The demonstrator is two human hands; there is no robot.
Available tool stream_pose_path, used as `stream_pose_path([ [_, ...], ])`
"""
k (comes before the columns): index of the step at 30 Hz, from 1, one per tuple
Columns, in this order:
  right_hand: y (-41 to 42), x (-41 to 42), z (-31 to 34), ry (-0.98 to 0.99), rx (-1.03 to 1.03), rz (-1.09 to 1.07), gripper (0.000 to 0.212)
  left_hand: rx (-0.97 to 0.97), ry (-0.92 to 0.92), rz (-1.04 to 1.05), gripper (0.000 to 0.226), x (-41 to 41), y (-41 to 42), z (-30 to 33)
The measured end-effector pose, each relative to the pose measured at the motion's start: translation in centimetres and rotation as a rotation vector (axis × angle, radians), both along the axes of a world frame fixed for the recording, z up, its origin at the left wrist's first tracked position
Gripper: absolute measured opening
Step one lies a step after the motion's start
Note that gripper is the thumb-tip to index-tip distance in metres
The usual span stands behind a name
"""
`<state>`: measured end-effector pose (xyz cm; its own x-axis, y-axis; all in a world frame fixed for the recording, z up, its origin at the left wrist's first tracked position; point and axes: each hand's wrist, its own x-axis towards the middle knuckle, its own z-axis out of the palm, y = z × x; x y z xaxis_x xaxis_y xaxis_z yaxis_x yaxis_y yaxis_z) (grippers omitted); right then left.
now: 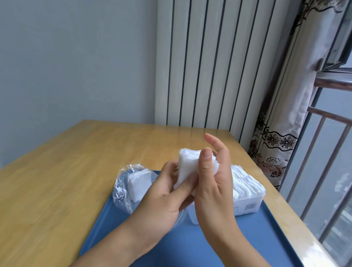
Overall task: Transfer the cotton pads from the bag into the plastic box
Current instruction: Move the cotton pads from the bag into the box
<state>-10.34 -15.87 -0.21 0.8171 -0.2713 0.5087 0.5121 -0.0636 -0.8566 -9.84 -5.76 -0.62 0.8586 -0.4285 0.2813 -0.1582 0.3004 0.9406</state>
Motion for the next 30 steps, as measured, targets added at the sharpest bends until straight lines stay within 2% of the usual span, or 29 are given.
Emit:
stream_pose_path([
  [5,-0.9,-0.5,0.8,0.020,-0.090,0.036,0.049,0.097,-0.073,0.090,0.028,0.3,0.3,0.2],
  [9,-2.6,-0.7,2.0,-0.100,-0.314,-0.030,0.058,0.142,-0.122,0.148,0.033,0.4,1.1,0.9],
  [12,-2.6,-0.6,1.6,-0.062,-0.382,0.076,0.065,0.121,-0.149,0.108,0.041,0.2,1.3,0.9],
  [16,-1.6,-0.7,0.8,0.027,-0.377,0.144,0.072,0.039,-0.036,0.033,0.044,0.2,1.6,0.6],
  [19,-1.8,-0.7,1.2,0.082,-0.343,0.186,0.073,-0.003,-0.017,0.060,0.044,0.6,1.5,0.1],
  [20,-2.0,-0.7,1.6,0.098,-0.338,0.213,0.068,-0.018,-0.015,0.078,0.043,0.8,1.4,-0.1],
  [23,-3.3,-0.4,2.5,0.071,-0.369,0.279,0.031,-0.094,0.024,0.073,0.045,1.0,1.1,-0.2],
  [26,-4.3,0.2,2.6,0.086,-0.339,0.242,0.039,-0.142,0.037,0.045,0.045,0.8,0.9,-0.1],
  [28,-5.2,0.7,2.7,0.135,-0.232,0.139,0.046,-0.049,-0.057,0.093,0.056,0.6,0.7,-0.4],
  [30,-6.8,1.3,3.0,0.242,-0.127,-0.005,0.048,0.144,-0.233,0.203,0.065,0.3,0.4,-0.9],
])
